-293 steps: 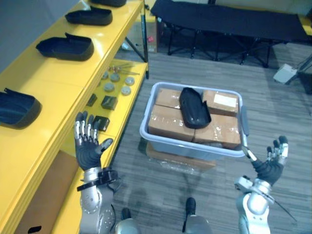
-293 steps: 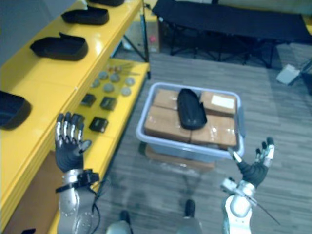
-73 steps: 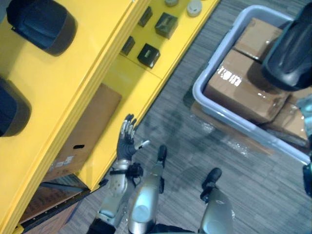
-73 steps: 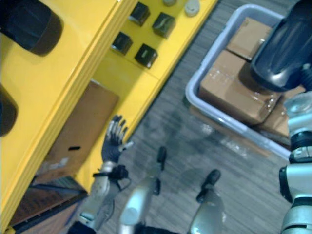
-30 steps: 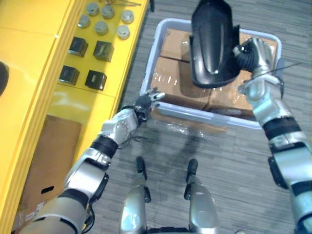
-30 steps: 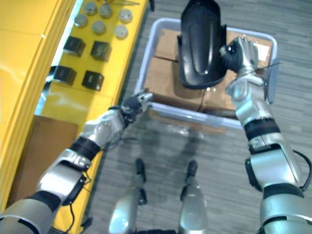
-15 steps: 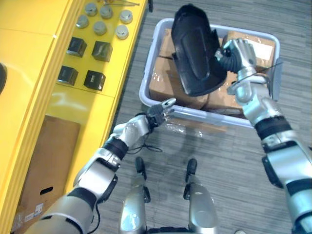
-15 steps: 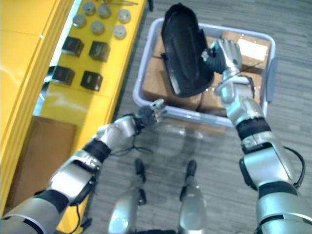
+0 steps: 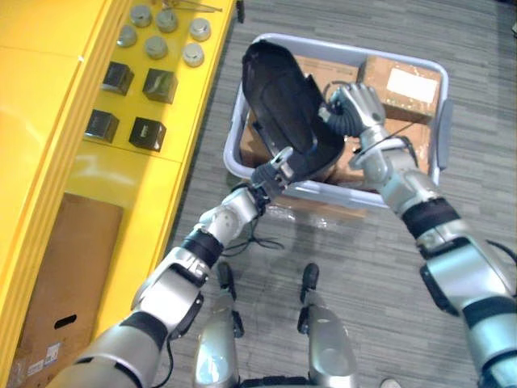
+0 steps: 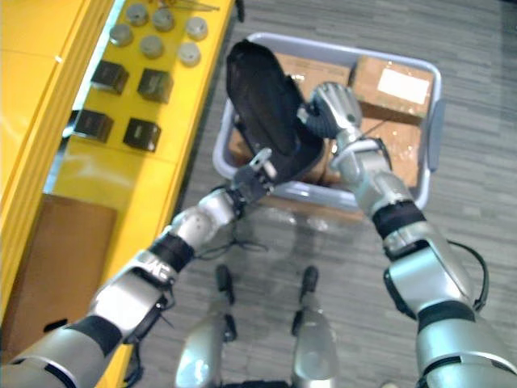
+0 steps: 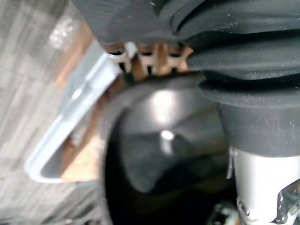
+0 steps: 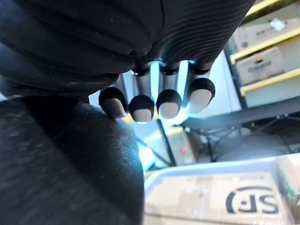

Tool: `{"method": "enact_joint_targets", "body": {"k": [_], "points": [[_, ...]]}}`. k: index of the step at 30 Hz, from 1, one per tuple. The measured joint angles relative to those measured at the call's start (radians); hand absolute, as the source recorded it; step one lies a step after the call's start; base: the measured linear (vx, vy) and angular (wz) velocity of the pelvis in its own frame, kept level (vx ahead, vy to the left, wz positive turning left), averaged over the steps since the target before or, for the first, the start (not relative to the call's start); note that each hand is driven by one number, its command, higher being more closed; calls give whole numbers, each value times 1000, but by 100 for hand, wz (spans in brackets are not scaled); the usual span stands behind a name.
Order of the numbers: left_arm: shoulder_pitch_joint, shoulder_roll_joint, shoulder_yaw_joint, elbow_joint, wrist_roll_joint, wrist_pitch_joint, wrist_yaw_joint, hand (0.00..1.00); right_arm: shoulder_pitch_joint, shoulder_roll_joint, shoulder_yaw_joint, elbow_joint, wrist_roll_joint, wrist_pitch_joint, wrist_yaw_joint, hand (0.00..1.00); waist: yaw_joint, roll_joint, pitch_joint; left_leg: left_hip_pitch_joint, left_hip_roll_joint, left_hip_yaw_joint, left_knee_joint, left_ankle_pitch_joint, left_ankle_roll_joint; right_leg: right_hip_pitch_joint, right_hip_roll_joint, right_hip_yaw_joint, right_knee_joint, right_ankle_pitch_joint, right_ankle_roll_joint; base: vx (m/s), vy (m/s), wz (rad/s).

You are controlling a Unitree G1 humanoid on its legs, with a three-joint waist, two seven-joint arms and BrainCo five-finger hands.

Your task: Walk over and take plastic housings, then place them on the shelf

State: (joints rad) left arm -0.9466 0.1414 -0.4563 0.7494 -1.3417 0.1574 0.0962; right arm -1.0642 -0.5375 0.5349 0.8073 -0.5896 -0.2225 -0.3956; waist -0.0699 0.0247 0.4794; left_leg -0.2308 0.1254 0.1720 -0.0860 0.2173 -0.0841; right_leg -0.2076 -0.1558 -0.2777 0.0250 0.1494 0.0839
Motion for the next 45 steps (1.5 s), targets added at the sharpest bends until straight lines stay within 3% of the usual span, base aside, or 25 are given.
{"method": "enact_joint_targets", "body": {"k": [2,3,11,17,19,28,29,30,33,38,40,43,45], "points": [[0,1,2,0,-25,-27,14,0,3,3,2,0,-3,-4,-1,100,0,0,0,0,0,0,0,0,0,0,0,0,0,0,0,0,0,0],[0,1,2,0,-27,-35,21,100,4,4,2,0,-3,-9,-4,100,0,-2,-1,0,0,0,0,0,0,0,0,0,0,0,0,0,0,0],[1,0,3,27,-21,-106,49,100,82,16,-3,-48,9,-41,-49,100,-1,-37,-7,0,1,0,0,-2,-2,1,0,1,-2,0,0,0,0,0],[7,1,-4,30,28,-160,43,100,132,37,-31,-148,27,-93,-110,100,-5,-38,-7,4,0,0,0,-1,-2,3,0,1,-2,0,0,0,0,0],[15,1,-21,30,38,-193,27,100,162,50,-50,-198,28,-106,-114,100,-5,-39,-6,12,0,0,1,-2,-2,12,-1,1,-2,0,0,0,0,0],[82,1,-43,28,-22,-264,-102,100,268,74,-63,-350,48,-131,-134,100,-11,-59,-8,64,0,10,0,-24,-2,67,-1,-1,-22,-1,1,-6,-5,-1],[99,1,-55,15,-36,-294,-122,100,286,75,-71,-380,48,-131,-136,100,-11,-63,-10,75,0,13,0,-24,-5,76,-2,1,-22,-1,1,0,0,0],[107,1,-58,1,-37,-304,-123,100,292,78,-73,-392,49,-130,-139,0,-11,-63,-10,77,0,13,0,-25,-5,80,-2,0,-23,-1,1,0,0,0],[173,2,-58,-76,-36,-354,-138,100,356,86,-86,-475,68,-134,-150,0,-5,-69,-12,101,0,17,0,-34,-7,107,-2,0,-34,-1,1,4,-7,-2],[285,10,-53,-184,-13,-399,-149,100,511,125,-116,-590,95,-152,-153,0,3,-90,-28,132,-5,27,0,-51,0,142,-5,-3,-40,-9,7,6,-6,0],[357,11,-27,-244,49,-409,-141,100,598,140,-124,-642,106,-155,-163,0,4,-97,-62,134,-5,29,-1,-57,-1,144,-7,-5,-40,-13,7,40,-12,3],[465,20,12,-380,238,-415,-55,100,754,160,-160,-721,111,-164,-174,0,10,-98,-88,177,-10,30,-1,-74,1,196,-17,-18,-46,-26,17,61,-10,9],[549,19,54,-477,376,-412,11,100,850,165,-163,-750,139,-166,-170,0,11,-93,-146,180,-16,29,-1,-82,0,205,-22,-24,-51,-30,22,66,8,5]]}}
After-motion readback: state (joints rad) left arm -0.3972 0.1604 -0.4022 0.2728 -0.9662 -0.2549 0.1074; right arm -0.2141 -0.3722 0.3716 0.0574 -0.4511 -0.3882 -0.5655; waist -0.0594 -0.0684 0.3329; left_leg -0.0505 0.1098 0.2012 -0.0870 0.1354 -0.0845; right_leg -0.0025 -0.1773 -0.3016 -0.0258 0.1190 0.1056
